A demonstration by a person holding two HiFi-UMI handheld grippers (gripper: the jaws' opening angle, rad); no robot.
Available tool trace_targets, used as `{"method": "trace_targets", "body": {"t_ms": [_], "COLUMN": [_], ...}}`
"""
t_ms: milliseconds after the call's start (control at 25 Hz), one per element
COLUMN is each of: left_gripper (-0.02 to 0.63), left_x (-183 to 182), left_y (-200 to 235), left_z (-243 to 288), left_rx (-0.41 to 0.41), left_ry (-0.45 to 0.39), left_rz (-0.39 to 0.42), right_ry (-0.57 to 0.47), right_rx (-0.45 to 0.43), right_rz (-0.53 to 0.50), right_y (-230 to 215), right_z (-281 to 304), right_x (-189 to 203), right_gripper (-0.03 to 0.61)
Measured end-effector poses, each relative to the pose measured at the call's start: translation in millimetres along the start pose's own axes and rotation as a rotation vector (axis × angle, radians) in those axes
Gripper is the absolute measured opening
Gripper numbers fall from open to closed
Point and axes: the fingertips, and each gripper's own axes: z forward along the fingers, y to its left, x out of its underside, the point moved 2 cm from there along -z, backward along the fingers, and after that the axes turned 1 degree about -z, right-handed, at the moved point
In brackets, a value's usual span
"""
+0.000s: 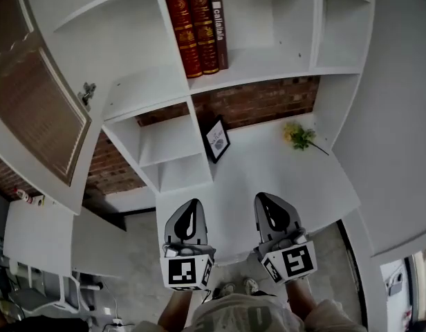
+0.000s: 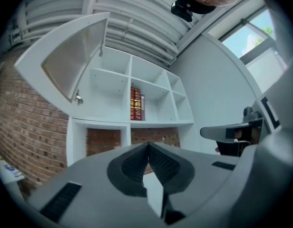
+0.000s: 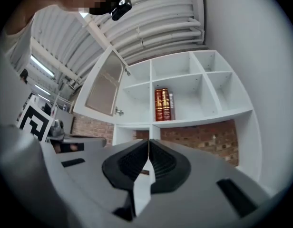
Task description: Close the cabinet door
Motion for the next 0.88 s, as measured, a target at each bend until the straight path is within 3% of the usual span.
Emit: {"method": "trace_targets", "body": {"t_ms": [200,480,680,880], "left_gripper": [0.014,0.014,0.014,0.014], "left_x": [-27,-59,-67,-70], "left_y": [84,147,166,169], "left_z": [-56,-142,-192,-210], "left_rx": [-0.271,-0.563,-0.689,-0.735], "left_ry": [-0.011,-0.047,-0.045,-0.055], "left_rz": [0.046,0.083,0.079,0.072], "right_ry": [-0.113,-0.201,-0.198,-0.186], "right_rx": [-0.309,-0.691,-0.821,-0.877], "right_rz": [0.092,0.142,0.181,0.181], "right_y": [96,238,304,331], "right_z": [74,115,114,109], "right_x": [-29,-77,-84,-86], "right_gripper": [0.02,0.02,0.02,0.02]}}
